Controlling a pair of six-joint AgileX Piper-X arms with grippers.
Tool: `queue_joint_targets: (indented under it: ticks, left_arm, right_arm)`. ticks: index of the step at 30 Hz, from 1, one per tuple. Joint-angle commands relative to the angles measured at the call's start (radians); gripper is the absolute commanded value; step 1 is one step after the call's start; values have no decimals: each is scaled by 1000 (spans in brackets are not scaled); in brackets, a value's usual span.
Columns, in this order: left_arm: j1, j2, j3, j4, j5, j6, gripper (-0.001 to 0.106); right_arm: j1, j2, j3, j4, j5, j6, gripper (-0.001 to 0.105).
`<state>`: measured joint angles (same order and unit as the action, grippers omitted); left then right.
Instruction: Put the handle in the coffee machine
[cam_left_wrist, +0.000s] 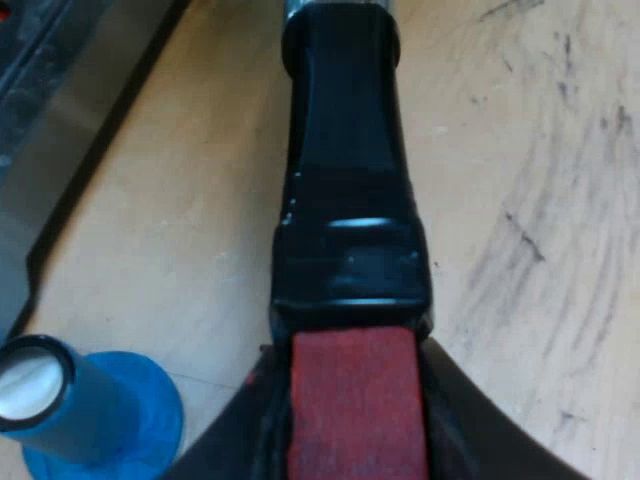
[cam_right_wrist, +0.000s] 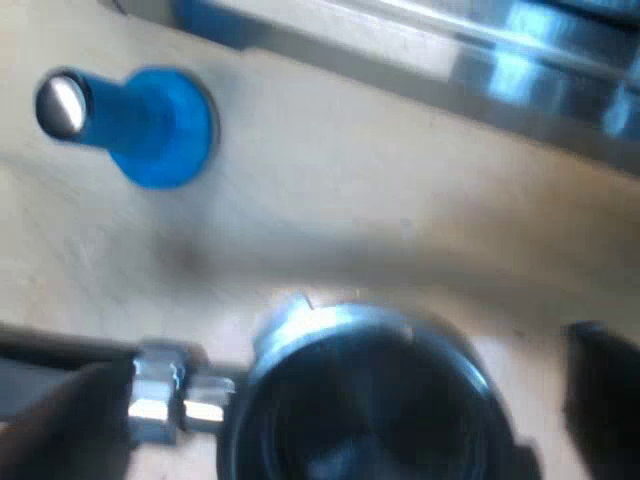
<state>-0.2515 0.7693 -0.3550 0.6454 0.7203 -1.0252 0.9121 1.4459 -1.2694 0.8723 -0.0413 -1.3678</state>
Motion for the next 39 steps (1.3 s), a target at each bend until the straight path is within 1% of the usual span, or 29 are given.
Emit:
queue_joint_targets:
  ticks: [1, 2, 4, 5, 10, 11, 15, 19, 21, 24, 25, 27, 28, 29, 30, 31, 33, 34, 36, 38, 39]
  left_arm:
    - [-1, -13, -8, -21, 46, 2, 0]
    - [-1, -14, -8, -21, 46, 2, 0]
    - [8, -27, -8, -19, 46, -4, 0]
    - [12, -31, -8, -19, 46, -7, 0]
    - [80, -63, -11, -7, 46, -32, 0]
    - [83, -63, -12, -1, 46, -31, 0]
    - [89, -62, -41, 90, 39, -31, 0]
    - [93, -62, -78, 163, 39, -25, 0]
    - [112, -62, -98, 194, 41, -23, 0]
    - [179, -62, -123, 205, 41, -23, 0]
    - [183, -62, -125, 205, 41, -23, 0]
    - [195, -62, -128, 207, 41, -23, 0]
    - [213, -62, -134, 212, 41, -20, 0]
    - [249, -62, -148, 227, 41, -16, 0]
    - [256, -62, -153, 237, 41, -13, 0]
    - [261, -62, -155, 244, 41, -10, 0]
    - [273, -62, -170, 292, 41, 18, 0]
    - [274, -62, -174, 300, 41, 23, 0]
    - [288, -62, -186, 342, 41, 47, 0]
    - [304, -62, -192, 363, 41, 71, 0]
    - [318, -62, -196, 374, 41, 84, 0]
  right_arm:
    - [-1, -28, -28, -8, 90, -28, 103]
    - [-1, -30, -31, -8, 115, -32, 103]
    - [-1, -46, -52, -8, 171, -63, 103]
    - [-1, -51, -56, -8, 177, -68, 103]
    - [-1, -102, -104, 3, 256, -70, 103]
    - [-1, -107, -107, 5, 256, -70, 103]
    - [-1, -162, -112, 14, 252, -68, 103]
    - [3, -210, -112, 52, 217, -65, 103]
    - [19, -237, -112, 72, 209, -65, 103]
    - [71, -261, -112, 91, 213, -65, 103]
    - [80, -263, -112, 93, 215, -65, 103]
    - [156, -267, -112, 105, 226, -65, 103]
    - [167, -267, -112, 105, 229, -65, 103]
    - [203, -264, -112, 105, 257, -59, 103]
    - [239, -264, -112, 105, 317, -41, 103]
    - [257, -264, -112, 105, 342, -34, 103]
    - [318, -264, -112, 105, 485, 24, 103]
    - [328, -264, -112, 105, 503, 35, 103]
    - [389, -264, -108, 99, 599, 102, 103]
    - [415, -264, -101, 93, 640, 120, 103]
    - [457, -261, -85, 86, 698, 140, 103]
